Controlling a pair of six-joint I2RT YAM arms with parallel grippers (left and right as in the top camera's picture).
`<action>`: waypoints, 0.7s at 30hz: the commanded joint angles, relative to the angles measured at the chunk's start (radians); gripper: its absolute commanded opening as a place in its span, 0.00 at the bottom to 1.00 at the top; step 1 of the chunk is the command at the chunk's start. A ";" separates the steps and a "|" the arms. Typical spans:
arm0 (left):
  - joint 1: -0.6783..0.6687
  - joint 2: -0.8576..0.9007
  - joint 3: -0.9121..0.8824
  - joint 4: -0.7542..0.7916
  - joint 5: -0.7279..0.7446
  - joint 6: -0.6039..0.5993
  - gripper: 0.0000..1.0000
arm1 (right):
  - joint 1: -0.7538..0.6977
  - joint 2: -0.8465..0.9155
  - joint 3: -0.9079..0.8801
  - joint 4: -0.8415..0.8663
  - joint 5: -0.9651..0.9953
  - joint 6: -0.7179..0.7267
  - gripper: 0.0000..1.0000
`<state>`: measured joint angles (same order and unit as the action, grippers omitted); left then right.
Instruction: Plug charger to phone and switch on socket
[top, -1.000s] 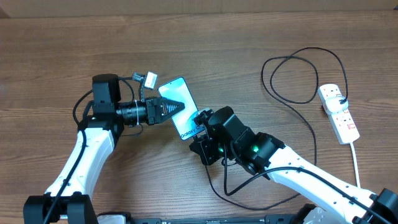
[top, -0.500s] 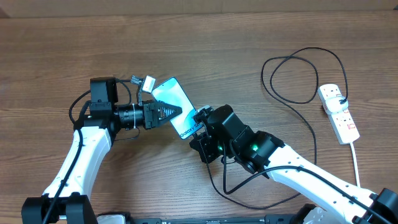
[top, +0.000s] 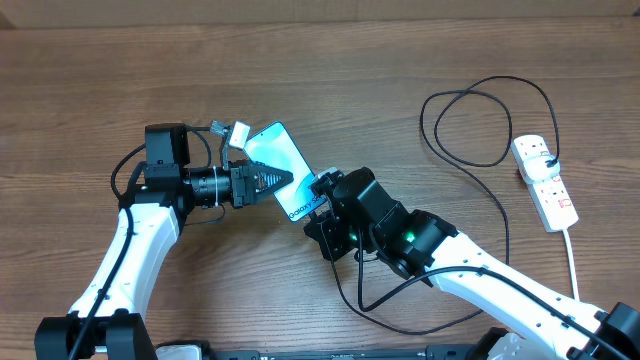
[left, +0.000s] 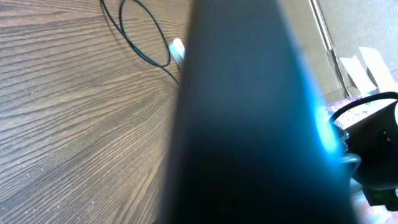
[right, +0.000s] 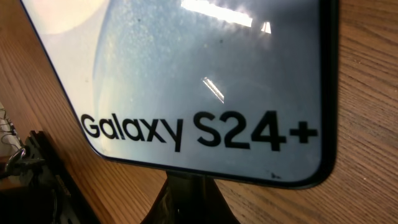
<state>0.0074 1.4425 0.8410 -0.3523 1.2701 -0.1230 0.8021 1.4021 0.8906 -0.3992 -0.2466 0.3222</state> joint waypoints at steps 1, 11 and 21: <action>-0.042 -0.001 -0.023 -0.032 0.106 0.004 0.05 | -0.011 -0.012 0.108 0.071 0.062 0.019 0.04; -0.040 -0.001 -0.023 -0.032 -0.087 -0.069 0.04 | -0.011 -0.012 0.108 -0.073 0.043 0.026 0.19; -0.044 -0.001 -0.023 -0.010 -0.307 -0.281 0.04 | -0.023 -0.013 0.114 -0.225 0.078 0.011 0.56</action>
<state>-0.0269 1.4425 0.8207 -0.3725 1.0725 -0.2691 0.7971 1.4017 0.9722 -0.5850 -0.2092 0.3397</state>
